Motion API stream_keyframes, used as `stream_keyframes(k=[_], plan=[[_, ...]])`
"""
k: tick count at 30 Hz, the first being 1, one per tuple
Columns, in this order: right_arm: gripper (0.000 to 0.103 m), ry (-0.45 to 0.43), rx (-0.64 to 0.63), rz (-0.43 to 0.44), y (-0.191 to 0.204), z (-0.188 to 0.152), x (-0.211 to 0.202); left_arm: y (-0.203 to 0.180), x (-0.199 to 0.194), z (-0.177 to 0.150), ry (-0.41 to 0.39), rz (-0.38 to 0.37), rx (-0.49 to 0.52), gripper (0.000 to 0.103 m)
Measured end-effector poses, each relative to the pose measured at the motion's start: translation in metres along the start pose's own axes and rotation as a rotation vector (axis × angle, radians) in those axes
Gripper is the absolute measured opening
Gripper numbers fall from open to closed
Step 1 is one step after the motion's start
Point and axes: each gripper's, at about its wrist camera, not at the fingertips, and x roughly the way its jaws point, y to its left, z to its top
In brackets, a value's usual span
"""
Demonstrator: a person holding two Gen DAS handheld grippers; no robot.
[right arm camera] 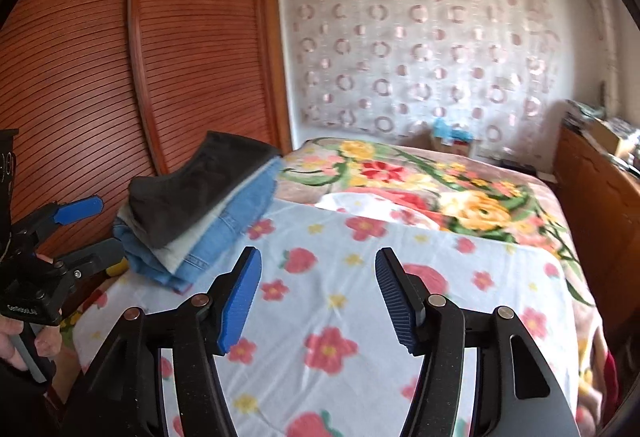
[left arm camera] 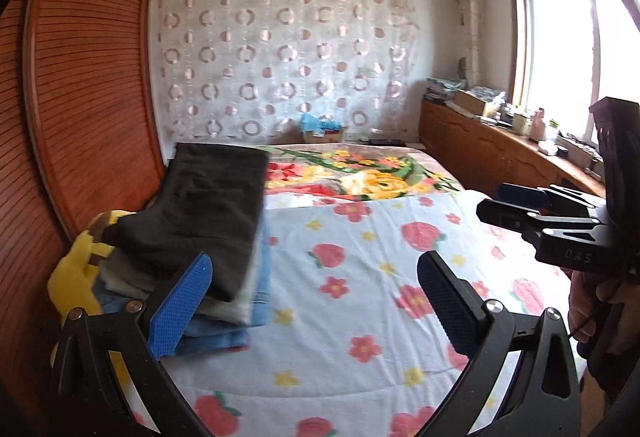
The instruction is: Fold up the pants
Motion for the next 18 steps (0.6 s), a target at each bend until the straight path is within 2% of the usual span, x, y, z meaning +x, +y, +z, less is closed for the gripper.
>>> stream_keyframes(k=[4,8,18], plan=[[0.063,-0.002,0.022,-0.03,0.007,-0.008,-0.018,-0.016,-0.002,-0.005,0.014,-0.027,0.012,0.103],[0.071,-0.009,0.033,-0.057,0.02,-0.014,-0.032,-0.026,-0.006,-0.008,0.028,-0.04,0.009,0.103],[0.072,-0.061,0.085,-0.134,0.039,-0.026,-0.081,-0.049,-0.039,-0.003,0.001,-0.045,0.015,0.103]])
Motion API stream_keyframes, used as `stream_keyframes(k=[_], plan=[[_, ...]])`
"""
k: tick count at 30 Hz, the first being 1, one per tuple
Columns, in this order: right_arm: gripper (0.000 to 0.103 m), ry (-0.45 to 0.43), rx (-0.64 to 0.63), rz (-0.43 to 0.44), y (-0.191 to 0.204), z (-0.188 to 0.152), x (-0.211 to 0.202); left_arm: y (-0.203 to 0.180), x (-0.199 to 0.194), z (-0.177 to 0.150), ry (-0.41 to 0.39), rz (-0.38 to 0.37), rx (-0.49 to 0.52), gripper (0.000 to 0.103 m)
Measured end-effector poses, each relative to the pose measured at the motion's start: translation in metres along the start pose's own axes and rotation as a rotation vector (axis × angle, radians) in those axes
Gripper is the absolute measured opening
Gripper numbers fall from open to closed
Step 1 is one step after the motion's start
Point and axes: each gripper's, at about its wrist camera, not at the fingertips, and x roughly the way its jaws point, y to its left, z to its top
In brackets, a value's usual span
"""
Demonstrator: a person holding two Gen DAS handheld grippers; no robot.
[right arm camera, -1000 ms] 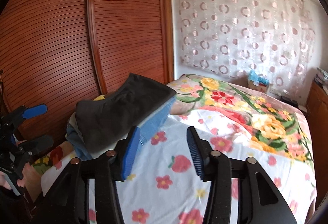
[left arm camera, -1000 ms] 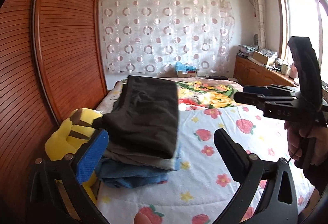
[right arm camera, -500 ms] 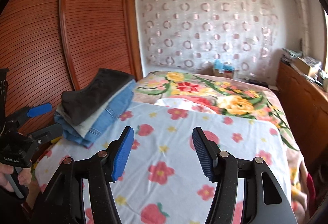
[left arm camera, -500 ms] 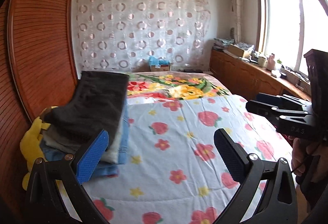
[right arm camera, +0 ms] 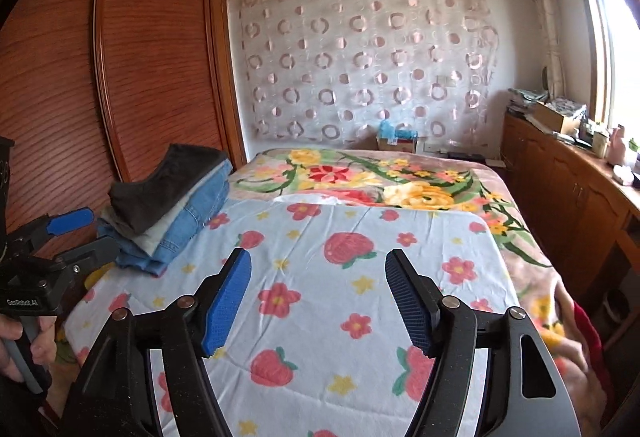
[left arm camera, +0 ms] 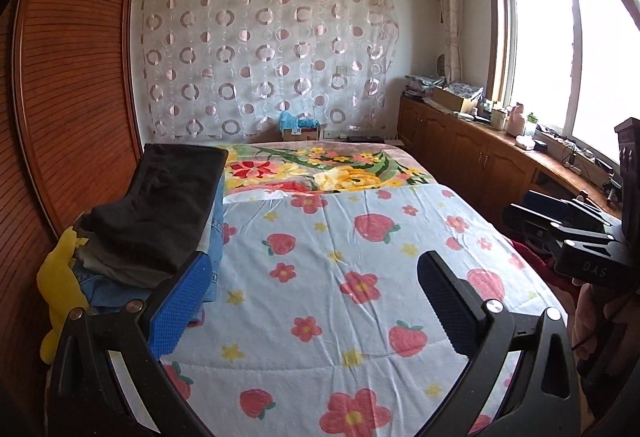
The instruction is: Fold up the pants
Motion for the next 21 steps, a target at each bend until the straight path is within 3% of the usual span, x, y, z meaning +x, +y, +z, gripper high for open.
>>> stream_keyframes(k=[12,21], plan=[[0.072,-0.073,0.014,-0.052,0.015,-0.012,-0.037,-0.015,-0.032,0.02,-0.06,0.015,0.01,0.103],[0.072,-0.094,0.014,-0.066,0.015,-0.031,-0.036,-0.011,-0.037,0.022,-0.068,0.016,0.001,0.103]])
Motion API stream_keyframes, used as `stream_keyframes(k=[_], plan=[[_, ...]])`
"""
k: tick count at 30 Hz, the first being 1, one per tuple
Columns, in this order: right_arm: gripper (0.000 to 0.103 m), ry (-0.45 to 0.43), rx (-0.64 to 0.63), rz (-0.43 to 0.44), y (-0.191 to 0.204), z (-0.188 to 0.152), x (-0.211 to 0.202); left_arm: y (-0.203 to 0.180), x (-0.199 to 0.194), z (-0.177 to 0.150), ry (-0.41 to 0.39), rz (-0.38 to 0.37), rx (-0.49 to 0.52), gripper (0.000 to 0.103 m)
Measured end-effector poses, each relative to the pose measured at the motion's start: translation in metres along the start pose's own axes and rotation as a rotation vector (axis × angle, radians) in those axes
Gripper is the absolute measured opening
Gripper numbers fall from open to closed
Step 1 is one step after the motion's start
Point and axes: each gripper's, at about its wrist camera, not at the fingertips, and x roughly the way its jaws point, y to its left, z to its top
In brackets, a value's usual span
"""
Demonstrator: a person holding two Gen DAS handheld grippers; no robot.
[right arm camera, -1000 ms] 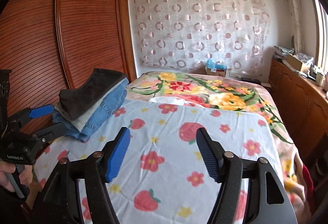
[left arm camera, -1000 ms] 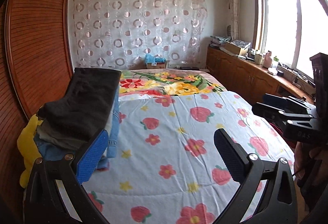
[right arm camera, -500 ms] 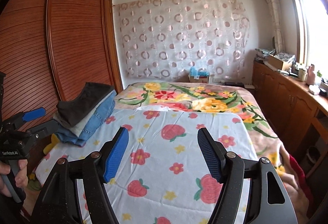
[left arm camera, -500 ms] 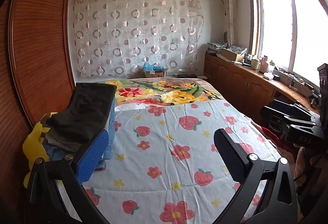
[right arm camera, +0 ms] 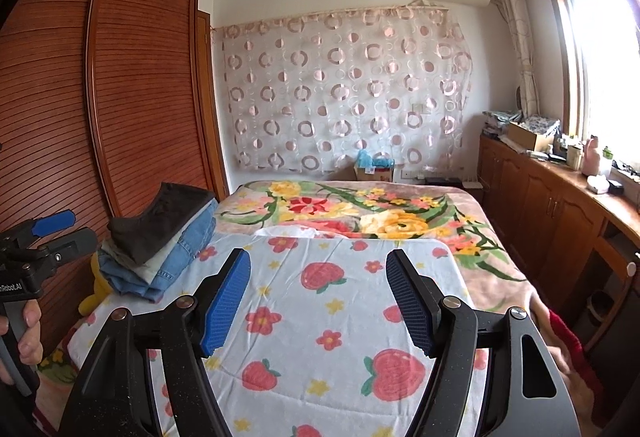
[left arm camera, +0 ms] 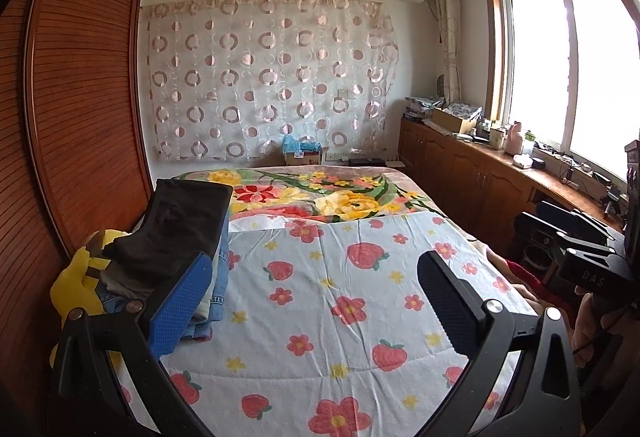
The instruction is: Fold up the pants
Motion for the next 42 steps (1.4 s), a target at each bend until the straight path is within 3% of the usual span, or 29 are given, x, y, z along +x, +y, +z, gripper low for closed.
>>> stream_keyframes(k=[42], plan=[[0.072,0.003,-0.001,0.003,-0.013,0.002,-0.004,0.004,0.001,-0.002,0.001,0.0,-0.004,0.103]])
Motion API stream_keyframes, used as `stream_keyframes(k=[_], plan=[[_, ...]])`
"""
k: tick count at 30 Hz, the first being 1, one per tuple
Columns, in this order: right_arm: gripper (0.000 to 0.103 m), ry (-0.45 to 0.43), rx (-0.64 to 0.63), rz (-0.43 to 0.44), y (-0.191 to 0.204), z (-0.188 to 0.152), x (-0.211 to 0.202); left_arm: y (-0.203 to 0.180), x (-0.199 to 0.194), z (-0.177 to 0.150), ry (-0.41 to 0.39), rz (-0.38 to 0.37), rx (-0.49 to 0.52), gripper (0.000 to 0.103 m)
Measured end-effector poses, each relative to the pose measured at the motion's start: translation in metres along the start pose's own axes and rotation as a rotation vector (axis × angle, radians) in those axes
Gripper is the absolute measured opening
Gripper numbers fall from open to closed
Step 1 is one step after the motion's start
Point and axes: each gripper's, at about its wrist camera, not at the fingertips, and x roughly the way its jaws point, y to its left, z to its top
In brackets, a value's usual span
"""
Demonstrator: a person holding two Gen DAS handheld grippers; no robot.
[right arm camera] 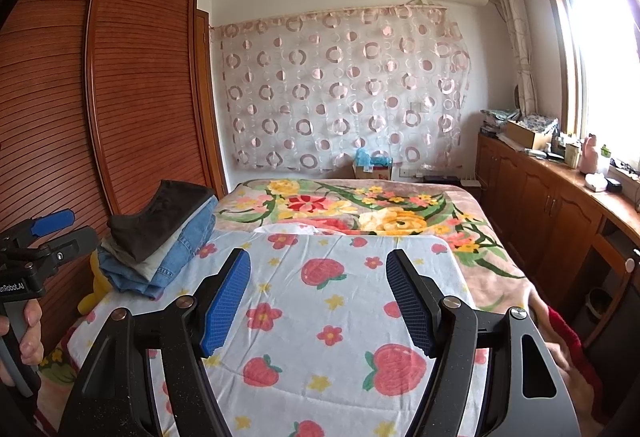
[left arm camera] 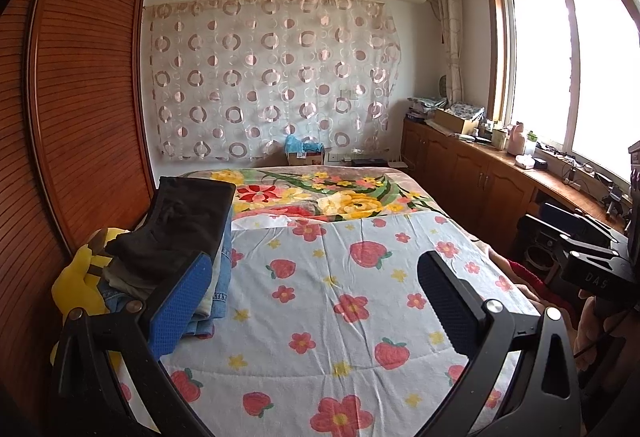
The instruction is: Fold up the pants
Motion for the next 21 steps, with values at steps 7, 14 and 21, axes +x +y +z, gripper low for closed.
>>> stream_keyframes(k=[7,14,21], plan=[[0.072,0.0,-0.002,-0.001,-0.0019,-0.0007,-0.0006,-0.0003,0.0005,-0.0004,-0.001,0.001,0.002,0.103],[0.072,0.002,-0.002,0.002,-0.0033,-0.0015,-0.0017,0.0005,0.001,-0.0012,0.0,0.003,0.003,0.103],[0.072,0.001,-0.003,0.001,-0.0028,-0.0014,-0.0013,0.0002,0.0009,-0.002,-0.002,0.003,0.002,0.103]])
